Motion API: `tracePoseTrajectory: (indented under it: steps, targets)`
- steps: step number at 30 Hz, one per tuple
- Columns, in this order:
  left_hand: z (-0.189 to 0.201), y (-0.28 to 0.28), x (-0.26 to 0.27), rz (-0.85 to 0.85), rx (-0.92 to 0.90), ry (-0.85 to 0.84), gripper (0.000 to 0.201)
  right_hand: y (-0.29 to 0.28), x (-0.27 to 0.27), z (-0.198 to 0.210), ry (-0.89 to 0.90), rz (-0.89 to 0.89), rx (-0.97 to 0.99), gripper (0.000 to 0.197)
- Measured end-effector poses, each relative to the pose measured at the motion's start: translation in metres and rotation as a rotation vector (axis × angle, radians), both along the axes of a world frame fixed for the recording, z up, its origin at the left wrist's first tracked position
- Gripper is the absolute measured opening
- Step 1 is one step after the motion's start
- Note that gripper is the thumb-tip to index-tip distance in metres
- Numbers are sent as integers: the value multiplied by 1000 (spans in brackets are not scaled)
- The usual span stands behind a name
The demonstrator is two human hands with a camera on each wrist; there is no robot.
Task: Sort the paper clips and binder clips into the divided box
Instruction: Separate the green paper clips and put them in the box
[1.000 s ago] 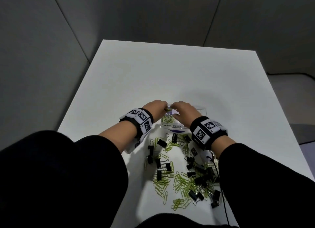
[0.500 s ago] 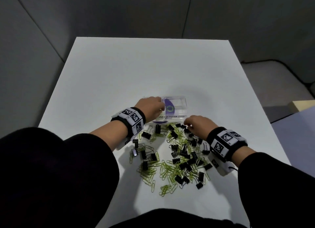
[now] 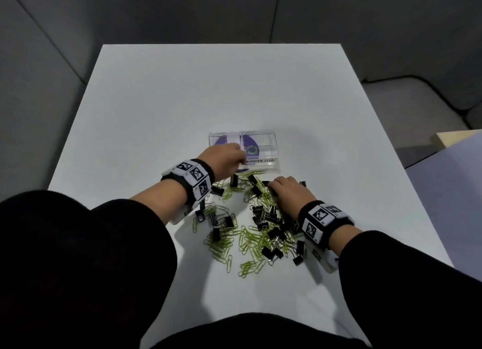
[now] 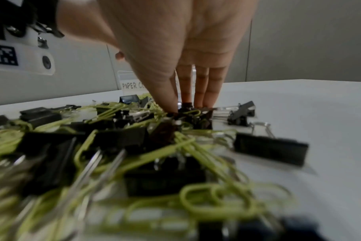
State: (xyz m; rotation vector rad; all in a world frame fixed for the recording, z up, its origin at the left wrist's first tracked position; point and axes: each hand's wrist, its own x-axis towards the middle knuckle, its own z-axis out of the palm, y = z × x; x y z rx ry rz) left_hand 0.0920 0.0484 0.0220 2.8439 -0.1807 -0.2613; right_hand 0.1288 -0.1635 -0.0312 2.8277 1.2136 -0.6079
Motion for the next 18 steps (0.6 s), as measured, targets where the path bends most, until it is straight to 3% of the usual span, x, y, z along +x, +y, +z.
tracePoseTrajectory:
  steps: [3, 7, 9, 18]
  targets:
    - [-19, -11, -25, -62, 109, 92, 31, -12, -8, 2, 7, 31, 16, 38]
    - [-40, -16, -38, -24, 193, 100, 57, -14, -13, 2, -18, 36, 69, 38]
    - [-45, -18, -37, -9, 206, 124, 60, -13, -15, 1, -29, 45, 73, 38]
    - [-49, -31, -42, 118, 41, 173, 33, -8, -21, 4, 122, -58, 50, 36]
